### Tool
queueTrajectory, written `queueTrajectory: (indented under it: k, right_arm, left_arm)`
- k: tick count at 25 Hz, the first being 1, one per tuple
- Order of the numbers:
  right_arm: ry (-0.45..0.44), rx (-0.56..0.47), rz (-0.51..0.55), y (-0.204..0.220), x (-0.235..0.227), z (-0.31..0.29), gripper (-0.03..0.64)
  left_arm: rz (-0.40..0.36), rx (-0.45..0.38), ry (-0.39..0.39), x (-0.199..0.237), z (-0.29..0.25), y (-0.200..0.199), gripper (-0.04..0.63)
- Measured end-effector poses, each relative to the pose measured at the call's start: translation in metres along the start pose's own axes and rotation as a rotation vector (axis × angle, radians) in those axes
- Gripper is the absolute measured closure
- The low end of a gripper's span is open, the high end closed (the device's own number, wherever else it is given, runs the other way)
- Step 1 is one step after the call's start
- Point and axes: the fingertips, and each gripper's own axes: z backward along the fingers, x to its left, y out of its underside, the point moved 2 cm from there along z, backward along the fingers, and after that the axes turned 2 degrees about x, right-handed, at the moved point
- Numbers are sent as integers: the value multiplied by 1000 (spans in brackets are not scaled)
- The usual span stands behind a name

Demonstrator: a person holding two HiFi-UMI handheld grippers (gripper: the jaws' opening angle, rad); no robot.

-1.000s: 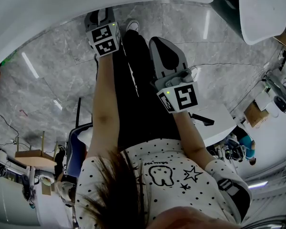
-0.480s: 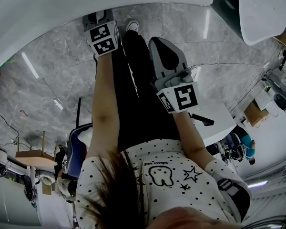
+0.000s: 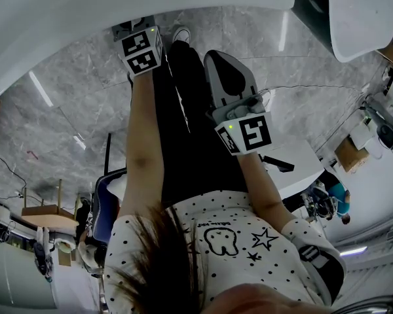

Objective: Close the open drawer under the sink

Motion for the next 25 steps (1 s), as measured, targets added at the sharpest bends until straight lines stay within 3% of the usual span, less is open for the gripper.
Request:
queueTrajectory:
  k: [25]
  right_arm:
    - [4,9,-29,3,1,-6,603]
  left_arm:
    - [-5,-29,18,2,-2,-5,466]
